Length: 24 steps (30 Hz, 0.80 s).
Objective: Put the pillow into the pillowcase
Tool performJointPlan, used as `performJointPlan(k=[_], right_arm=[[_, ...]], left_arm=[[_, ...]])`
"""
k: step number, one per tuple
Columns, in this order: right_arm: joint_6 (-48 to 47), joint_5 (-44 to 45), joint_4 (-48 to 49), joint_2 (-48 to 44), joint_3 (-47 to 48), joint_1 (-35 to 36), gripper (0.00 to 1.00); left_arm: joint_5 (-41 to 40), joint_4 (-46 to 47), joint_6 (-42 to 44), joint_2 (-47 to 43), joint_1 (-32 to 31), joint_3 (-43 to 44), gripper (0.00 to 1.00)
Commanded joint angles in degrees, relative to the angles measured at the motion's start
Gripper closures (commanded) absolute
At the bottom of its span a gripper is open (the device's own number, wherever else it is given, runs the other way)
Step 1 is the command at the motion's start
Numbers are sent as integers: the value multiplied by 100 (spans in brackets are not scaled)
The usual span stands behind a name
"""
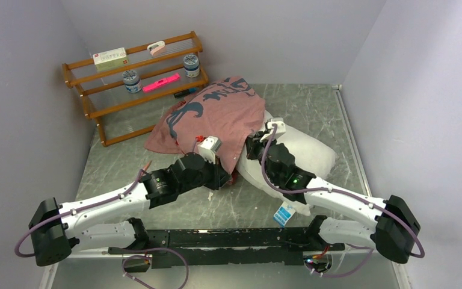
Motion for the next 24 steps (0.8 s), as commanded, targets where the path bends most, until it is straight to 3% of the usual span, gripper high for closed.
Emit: performJointPlan(k=[1, 3, 4, 10, 16, 24], right_arm=[[354, -87, 1014, -435, 4, 28, 100], [451, -176, 1052, -508, -71, 26, 100], [475, -202, 1063, -514, -87, 28, 100], [640, -364, 1091, -469, 72, 28, 100], [720, -346, 1085, -409, 200, 34, 100], [802, -329, 1067, -505, 173, 32, 100]], left_arm=[[-645, -285, 6, -65, -69, 95, 78], [-840, -371, 188, 19, -67, 186, 48], [-900, -352, 349, 64, -70, 242, 39], [-1752, -594, 918, 892, -74, 766, 14], [-2328, -379, 870, 1737, -74, 774, 11], [-3503, -499, 419, 2092, -83, 492, 14]])
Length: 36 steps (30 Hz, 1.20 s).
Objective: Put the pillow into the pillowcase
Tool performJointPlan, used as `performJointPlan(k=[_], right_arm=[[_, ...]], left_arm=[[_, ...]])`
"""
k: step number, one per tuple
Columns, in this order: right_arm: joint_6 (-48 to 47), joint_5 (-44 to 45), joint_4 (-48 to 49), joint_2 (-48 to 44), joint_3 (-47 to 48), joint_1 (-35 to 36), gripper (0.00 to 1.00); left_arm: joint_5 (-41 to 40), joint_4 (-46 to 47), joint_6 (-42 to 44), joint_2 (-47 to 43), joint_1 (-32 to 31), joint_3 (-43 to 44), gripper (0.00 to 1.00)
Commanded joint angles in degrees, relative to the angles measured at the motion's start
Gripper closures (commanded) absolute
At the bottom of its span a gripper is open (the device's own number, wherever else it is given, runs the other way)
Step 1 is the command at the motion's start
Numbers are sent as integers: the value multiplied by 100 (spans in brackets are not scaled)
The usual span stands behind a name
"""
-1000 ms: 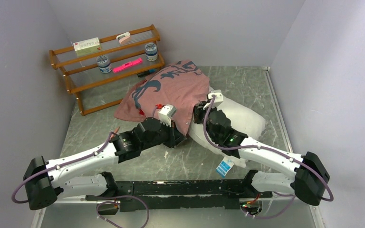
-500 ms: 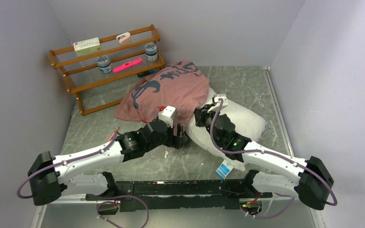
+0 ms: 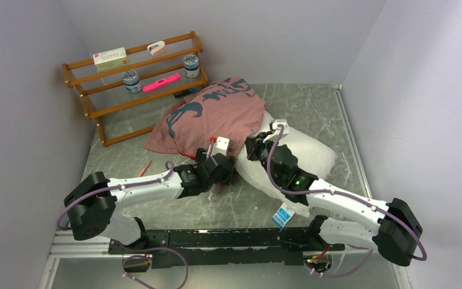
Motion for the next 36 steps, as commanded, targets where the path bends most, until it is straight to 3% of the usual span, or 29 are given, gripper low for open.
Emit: performJointPlan(k=[1, 2, 3, 4, 5, 6, 11, 15, 23, 28, 31, 34, 36], right_arm=[[327, -144, 1057, -248, 347, 24, 100], [358, -151, 1087, -252, 329, 24, 100], [390, -143, 1152, -246, 305, 19, 100], [393, -126, 1256, -225, 285, 20, 100], [373, -88, 1373, -189, 293, 23, 100], [356, -32, 1513, -152, 323, 26, 100], [200, 273, 2011, 59, 577, 22, 100], [88, 608, 2239, 340, 933, 17, 100], [282, 792, 2344, 754, 1522, -10, 100], [338, 473, 1893, 405, 1112, -10, 100], [188, -104, 1109, -81, 663, -9, 100], [390, -613, -61, -525, 390, -5, 83], [607, -1045, -330, -738, 58, -11, 75]], left_arm=[[-865, 235, -136, 88, -28, -69, 18], [-785, 376, -30, 42, -31, -88, 25], [-595, 542, 170, -49, -33, -105, 39], [-390, 662, 311, -166, -44, -94, 68], [-220, 685, 376, -317, -63, -50, 88], [-48, 671, 449, -463, -94, 3, 94], [1307, 802, 383, -1310, -184, 214, 95], [1500, 1275, 257, -2032, -585, 114, 95], [2960, 2096, -139, -1654, -880, 286, 95], [2757, 2313, -393, -1643, -1182, -34, 95], [2319, 2052, -495, -1833, -1184, -228, 95], [1774, 1625, -498, -1993, -1184, -287, 95], [1524, 1406, -491, -2072, -1184, -302, 95]])
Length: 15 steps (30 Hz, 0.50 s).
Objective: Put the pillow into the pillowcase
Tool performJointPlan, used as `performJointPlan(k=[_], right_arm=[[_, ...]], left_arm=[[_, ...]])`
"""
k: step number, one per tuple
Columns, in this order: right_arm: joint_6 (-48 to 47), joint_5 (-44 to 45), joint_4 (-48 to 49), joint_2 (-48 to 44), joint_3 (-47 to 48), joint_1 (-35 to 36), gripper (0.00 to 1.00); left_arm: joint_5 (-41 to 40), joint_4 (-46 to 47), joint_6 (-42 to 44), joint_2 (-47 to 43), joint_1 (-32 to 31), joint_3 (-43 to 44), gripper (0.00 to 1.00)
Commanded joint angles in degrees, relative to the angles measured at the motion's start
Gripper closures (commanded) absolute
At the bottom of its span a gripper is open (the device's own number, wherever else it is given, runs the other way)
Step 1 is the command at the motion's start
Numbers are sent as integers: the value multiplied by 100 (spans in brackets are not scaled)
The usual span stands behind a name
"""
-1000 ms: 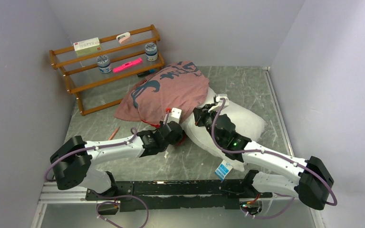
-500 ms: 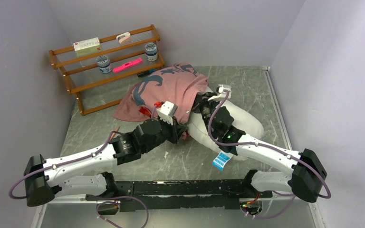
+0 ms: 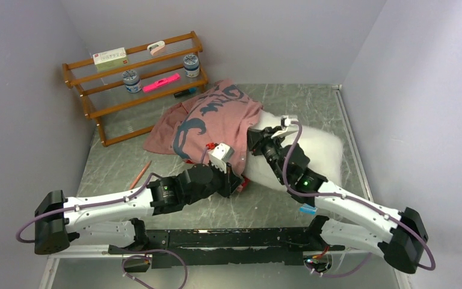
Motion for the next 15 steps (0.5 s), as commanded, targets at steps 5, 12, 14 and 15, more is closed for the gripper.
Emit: performJointPlan(k=[5, 12, 14, 15], right_arm=[[887, -1010, -2023, -1125, -418, 33, 49], [271, 260, -3445, -1881, 447, 20, 16], [-172, 536, -3437, -1785, 645, 3, 12], [-411, 622, -3425, -1691, 751, -7, 11]], left_arm=[[-635, -724, -180, -284, -164, 248, 83], [-981, -1490, -74, -356, -162, 753, 32], [-1249, -1779, 47, -296, -155, 1062, 29], [-1394, -1918, 116, -240, -155, 1229, 27]])
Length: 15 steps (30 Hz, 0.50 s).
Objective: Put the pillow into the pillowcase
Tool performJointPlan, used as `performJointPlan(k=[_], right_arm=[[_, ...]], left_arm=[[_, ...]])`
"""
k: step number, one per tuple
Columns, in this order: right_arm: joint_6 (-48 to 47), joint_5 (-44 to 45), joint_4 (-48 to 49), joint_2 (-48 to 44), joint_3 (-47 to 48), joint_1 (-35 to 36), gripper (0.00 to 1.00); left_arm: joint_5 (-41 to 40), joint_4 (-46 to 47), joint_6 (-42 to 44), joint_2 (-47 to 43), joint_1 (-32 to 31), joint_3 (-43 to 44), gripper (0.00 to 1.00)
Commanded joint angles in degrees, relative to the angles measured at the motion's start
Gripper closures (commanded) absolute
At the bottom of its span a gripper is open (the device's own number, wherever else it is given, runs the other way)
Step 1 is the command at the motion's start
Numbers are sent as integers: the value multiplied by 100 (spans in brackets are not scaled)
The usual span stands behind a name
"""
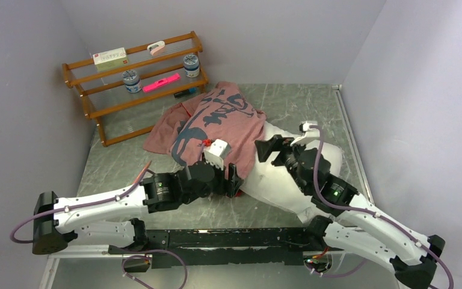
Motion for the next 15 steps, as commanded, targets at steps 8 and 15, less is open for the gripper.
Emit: performJointPlan(k=[8, 15], right_arm=[[-1739, 92, -93, 872, 1281, -918, 8], [-835, -2657, -330, 1818, 1556, -3185, 11]], left_arm=[[-1337, -625, 921, 845, 324, 2054, 12], [-752, -289, 1402, 2070, 1203, 3083, 14]])
